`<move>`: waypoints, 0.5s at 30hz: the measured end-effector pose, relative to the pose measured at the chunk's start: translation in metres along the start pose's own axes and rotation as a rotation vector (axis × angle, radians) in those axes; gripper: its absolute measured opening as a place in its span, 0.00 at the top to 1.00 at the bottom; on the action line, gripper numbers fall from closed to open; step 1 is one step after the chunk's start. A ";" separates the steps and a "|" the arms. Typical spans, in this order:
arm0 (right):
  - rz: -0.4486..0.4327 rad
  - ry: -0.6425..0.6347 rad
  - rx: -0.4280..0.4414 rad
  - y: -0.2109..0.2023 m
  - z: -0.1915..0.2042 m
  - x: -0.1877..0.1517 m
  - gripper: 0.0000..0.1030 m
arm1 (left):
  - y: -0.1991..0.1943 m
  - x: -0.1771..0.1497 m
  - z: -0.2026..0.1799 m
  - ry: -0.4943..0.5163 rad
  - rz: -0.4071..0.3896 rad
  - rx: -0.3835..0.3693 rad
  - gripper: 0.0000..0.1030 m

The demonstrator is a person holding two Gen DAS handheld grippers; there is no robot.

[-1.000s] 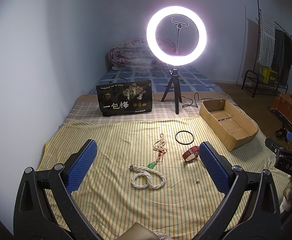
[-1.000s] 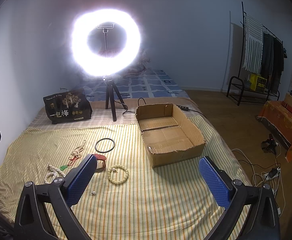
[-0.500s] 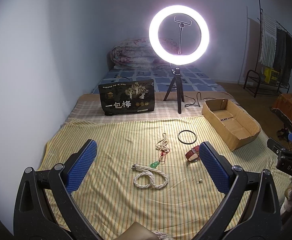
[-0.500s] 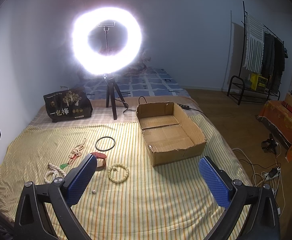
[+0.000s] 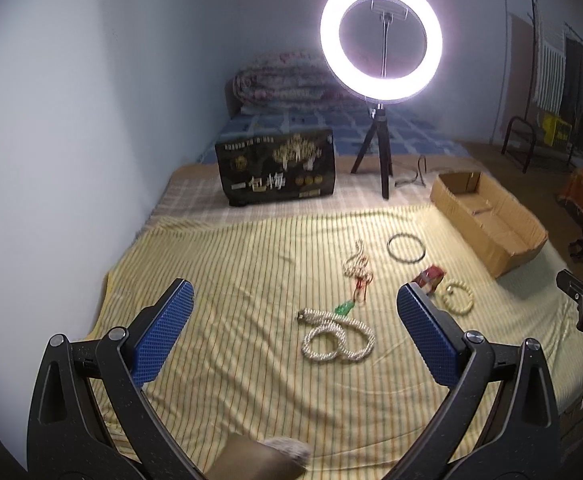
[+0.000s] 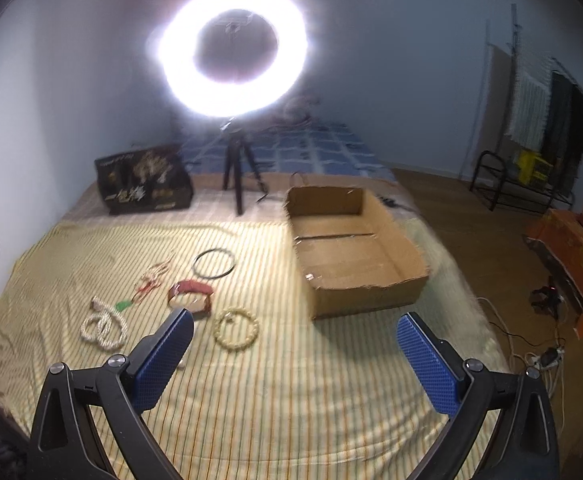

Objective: Organize jewelry
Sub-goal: 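Move left tool to the white pearl necklace while right tool approaches the pearl stud earring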

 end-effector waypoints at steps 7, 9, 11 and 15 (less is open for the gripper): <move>0.103 -0.043 0.117 0.027 0.024 -0.022 0.09 | 0.034 -0.028 0.013 -0.028 0.136 -0.036 0.00; 0.112 -0.073 0.127 0.030 0.031 -0.026 0.10 | 0.041 -0.035 0.014 -0.029 0.160 -0.050 0.00; 0.123 -0.107 0.136 0.034 0.041 -0.031 0.12 | 0.052 -0.043 0.015 -0.039 0.194 -0.068 0.03; 0.173 -0.130 0.188 0.042 0.057 -0.041 0.17 | 0.072 -0.061 0.005 -0.071 0.300 -0.141 0.17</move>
Point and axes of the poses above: each gripper's, at about its wrist camera, not at the fingertips, and y roughly the way its jaws point, z to its left, x to its top, the point moved 10 cm from there along y, roughly the way its jaws point, and after that the axes turned 2 degrees about z, right-handed, at the moved point
